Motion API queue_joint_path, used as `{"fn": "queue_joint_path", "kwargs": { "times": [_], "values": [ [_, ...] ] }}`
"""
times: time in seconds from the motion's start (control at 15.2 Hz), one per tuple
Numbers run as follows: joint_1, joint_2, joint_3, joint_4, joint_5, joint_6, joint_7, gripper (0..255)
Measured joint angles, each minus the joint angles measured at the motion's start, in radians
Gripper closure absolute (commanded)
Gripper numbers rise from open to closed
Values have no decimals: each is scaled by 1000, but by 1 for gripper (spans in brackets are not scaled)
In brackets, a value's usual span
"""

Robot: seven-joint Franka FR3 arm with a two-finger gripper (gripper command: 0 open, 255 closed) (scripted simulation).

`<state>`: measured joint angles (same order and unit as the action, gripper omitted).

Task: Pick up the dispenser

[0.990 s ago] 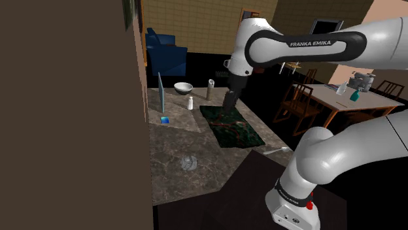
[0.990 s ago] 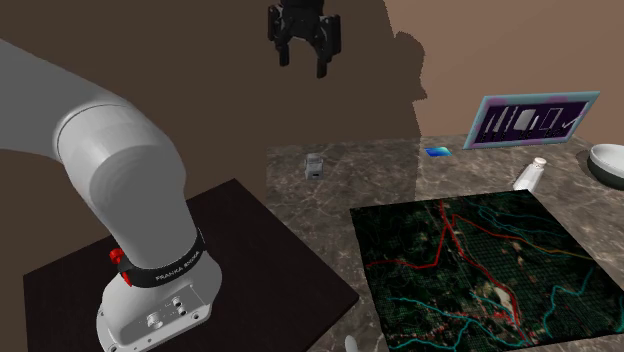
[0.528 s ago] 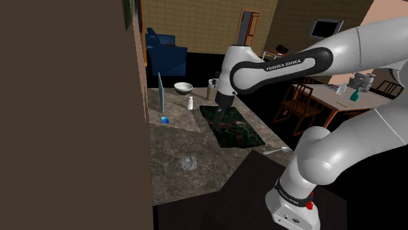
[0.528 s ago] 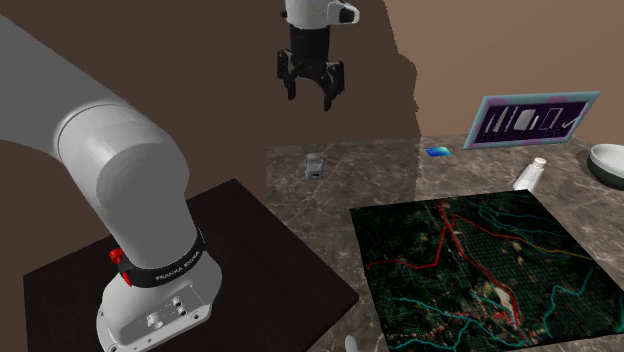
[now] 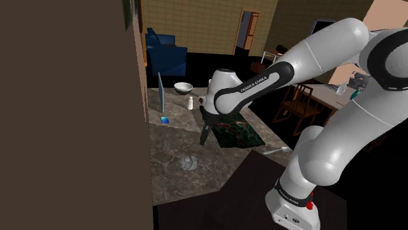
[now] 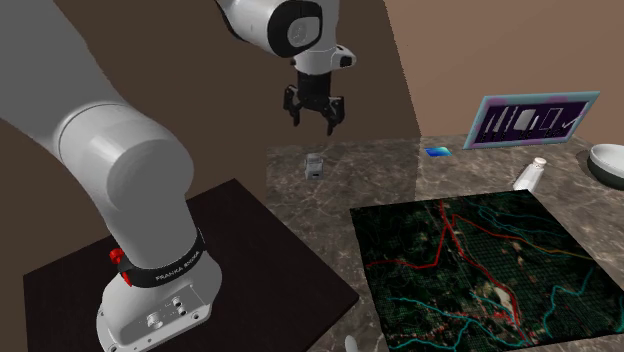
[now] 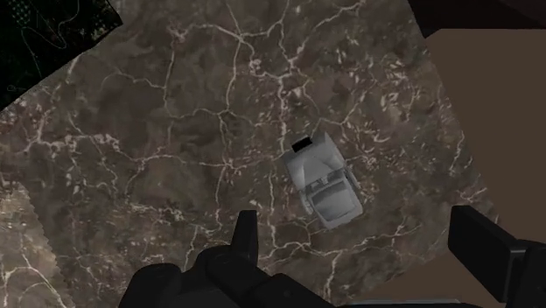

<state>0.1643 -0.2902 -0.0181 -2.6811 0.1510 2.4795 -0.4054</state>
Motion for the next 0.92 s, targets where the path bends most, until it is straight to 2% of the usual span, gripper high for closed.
{"fn": "queue_joint_path", "kwargs": {
  "times": [0.26,0.46,0.59,0.92],
  "values": [
    [49,171,-2,18,75,172,-98,0],
    [79,296,9,50,159,277,-195,0],
    [79,398,22,97,232,338,-290,0],
    [68,491,64,117,315,416,-368,0]
  ]
}}
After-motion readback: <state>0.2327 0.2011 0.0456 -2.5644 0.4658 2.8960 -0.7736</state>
